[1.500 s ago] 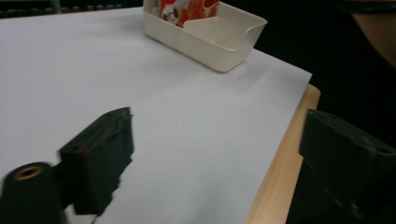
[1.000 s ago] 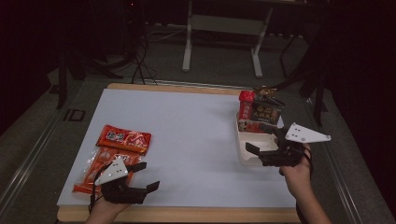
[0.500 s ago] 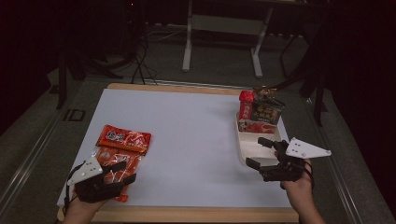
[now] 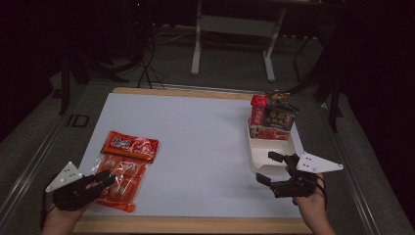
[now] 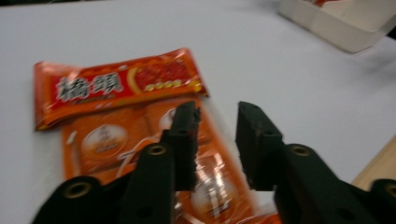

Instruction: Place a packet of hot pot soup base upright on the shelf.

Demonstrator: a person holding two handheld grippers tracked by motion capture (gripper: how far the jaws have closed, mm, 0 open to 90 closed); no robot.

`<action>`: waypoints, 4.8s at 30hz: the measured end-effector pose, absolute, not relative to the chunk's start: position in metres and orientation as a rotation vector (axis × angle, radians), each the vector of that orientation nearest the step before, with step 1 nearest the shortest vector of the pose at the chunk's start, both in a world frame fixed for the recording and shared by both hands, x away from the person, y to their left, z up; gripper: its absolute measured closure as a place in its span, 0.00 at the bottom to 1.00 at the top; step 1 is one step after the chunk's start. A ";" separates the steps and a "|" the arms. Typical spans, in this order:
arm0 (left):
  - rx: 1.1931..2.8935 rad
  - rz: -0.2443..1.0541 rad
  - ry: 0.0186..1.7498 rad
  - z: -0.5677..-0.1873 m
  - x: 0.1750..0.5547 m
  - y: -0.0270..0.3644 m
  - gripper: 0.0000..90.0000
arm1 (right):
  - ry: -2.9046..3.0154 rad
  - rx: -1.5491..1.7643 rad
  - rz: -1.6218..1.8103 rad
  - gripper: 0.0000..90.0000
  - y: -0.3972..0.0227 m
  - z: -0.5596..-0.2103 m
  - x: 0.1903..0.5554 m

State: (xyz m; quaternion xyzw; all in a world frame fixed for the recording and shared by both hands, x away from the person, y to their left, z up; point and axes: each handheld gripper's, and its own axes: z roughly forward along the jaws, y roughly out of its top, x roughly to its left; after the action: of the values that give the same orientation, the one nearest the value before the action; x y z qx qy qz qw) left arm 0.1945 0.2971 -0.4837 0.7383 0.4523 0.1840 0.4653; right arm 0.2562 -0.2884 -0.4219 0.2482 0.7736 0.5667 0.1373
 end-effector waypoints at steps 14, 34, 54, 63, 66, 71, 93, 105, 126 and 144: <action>1.875 0.593 1.291 -0.497 0.200 0.323 1.00 | 2.265 0.693 1.644 0.15 -0.284 -0.424 0.256; 1.971 0.514 1.460 -0.533 0.214 0.342 1.00 | 2.287 0.700 1.646 0.15 -0.282 -0.427 0.257; 2.052 0.405 1.330 -0.531 0.220 0.285 1.00 | 2.309 0.692 1.653 0.16 -0.278 -0.429 0.258; 2.072 0.333 1.256 -0.531 0.226 0.257 1.00 | 2.300 0.675 1.666 0.16 -0.277 -0.428 0.257; 2.063 0.318 1.258 -0.531 0.227 0.255 1.00 | 2.308 0.684 1.663 0.16 -0.277 -0.429 0.257; 2.053 0.371 1.267 -0.528 0.233 0.257 1.00 | 2.310 0.696 1.665 0.16 -0.279 -0.430 0.258; 1.993 0.521 1.414 -0.532 0.278 0.259 1.00 | 2.316 0.697 1.661 0.16 -0.280 -0.433 0.258; 2.081 0.447 1.262 -0.527 0.292 0.203 1.00 | 2.311 0.696 1.670 0.16 -0.281 -0.431 0.258; 2.182 0.347 1.048 -0.524 0.300 0.130 1.00 | 2.311 0.687 1.673 0.16 -0.284 -0.432 0.255; 2.182 0.191 1.039 -0.530 0.267 0.152 1.00 | 2.316 0.679 1.669 0.16 -0.284 -0.434 0.251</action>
State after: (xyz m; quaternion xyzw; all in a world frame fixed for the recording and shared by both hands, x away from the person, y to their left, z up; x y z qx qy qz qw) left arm 0.2668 0.1517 -0.5301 0.8428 0.4012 0.0738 0.3511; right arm 0.2513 -0.2836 -0.4335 0.2302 0.7849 0.5658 0.1036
